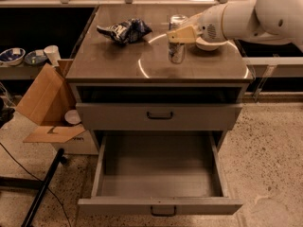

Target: Pick redbull can from middle drawer and place on counter

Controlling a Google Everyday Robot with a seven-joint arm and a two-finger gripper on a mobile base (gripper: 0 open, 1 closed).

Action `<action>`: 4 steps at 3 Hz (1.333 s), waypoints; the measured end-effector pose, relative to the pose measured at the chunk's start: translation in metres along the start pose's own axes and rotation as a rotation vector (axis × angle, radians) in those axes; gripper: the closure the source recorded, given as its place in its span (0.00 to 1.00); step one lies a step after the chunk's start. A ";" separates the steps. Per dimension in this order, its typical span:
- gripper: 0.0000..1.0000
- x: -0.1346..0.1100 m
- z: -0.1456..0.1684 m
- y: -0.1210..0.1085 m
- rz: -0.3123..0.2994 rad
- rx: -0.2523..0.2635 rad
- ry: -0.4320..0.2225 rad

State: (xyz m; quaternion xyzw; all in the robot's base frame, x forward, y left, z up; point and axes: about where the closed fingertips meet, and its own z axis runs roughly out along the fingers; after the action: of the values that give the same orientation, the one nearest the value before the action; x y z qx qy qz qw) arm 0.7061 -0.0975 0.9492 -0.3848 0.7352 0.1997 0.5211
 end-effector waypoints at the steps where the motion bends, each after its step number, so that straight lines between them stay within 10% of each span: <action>1: 1.00 0.009 0.012 0.000 -0.012 -0.013 -0.043; 2: 1.00 0.015 0.020 0.000 -0.017 -0.026 -0.061; 4: 0.59 0.020 0.024 0.000 -0.010 -0.043 -0.046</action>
Offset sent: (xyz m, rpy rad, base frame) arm 0.0140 0.0055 -0.0295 0.0561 -0.0555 0.0457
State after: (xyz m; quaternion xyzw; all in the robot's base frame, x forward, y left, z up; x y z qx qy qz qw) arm 0.7175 -0.0874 0.9219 -0.3949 0.7167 0.2215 0.5304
